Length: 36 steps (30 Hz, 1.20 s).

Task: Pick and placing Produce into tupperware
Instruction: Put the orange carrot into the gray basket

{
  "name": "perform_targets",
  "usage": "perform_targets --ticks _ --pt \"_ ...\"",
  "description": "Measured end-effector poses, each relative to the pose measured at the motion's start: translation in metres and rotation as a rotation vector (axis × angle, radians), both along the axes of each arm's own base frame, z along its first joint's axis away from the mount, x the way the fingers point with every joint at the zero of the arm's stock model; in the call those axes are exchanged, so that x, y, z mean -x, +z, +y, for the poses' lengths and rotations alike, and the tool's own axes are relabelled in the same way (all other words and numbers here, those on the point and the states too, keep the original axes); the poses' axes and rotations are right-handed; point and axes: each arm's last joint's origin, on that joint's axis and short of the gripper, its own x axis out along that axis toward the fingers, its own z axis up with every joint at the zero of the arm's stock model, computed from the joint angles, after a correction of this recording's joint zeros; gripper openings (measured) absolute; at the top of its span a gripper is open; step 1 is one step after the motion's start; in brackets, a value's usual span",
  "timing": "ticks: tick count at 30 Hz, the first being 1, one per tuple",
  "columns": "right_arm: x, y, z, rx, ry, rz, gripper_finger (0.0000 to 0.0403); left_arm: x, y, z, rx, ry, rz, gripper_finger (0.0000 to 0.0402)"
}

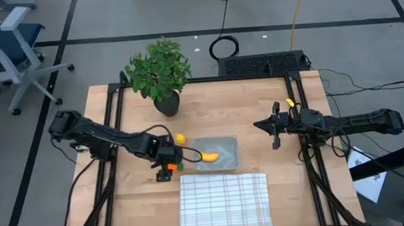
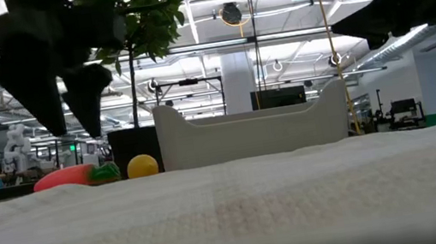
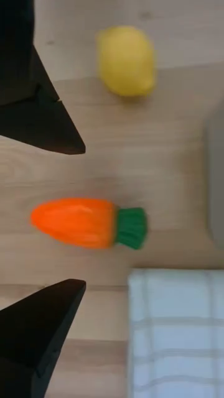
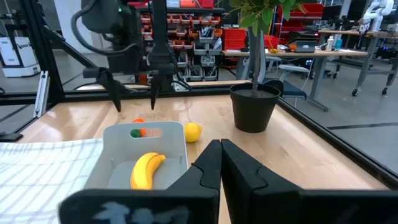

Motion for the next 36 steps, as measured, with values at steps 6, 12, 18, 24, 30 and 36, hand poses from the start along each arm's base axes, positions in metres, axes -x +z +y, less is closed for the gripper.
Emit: perform_targets --ticks 6,12,18,24,30,36 --pt "0.000 0.000 0.000 0.000 0.000 -0.002 0.0000 -0.005 -0.011 -0.005 0.013 -0.035 0.033 0.0351" --pt "0.000 0.000 0.000 0.000 0.000 -0.002 0.0000 -0.007 -0.019 -0.009 0.005 -0.055 0.058 0.0351" --pt "0.000 0.001 0.000 0.000 0.000 -0.008 0.0000 -0.010 -0.022 -0.011 0.004 -0.066 0.054 0.0351" --pt "0.000 0.001 0.000 0.000 0.000 -0.009 0.0000 -0.011 -0.023 -0.011 0.001 -0.069 0.044 0.0351" --pt "0.000 0.001 0.000 -0.006 0.000 -0.013 0.0000 -0.011 -0.027 -0.011 0.004 -0.066 0.014 0.0351" --pt "0.000 0.001 0.000 -0.008 0.000 -0.017 0.0000 -0.004 -0.038 -0.009 -0.002 -0.061 0.050 0.0351"
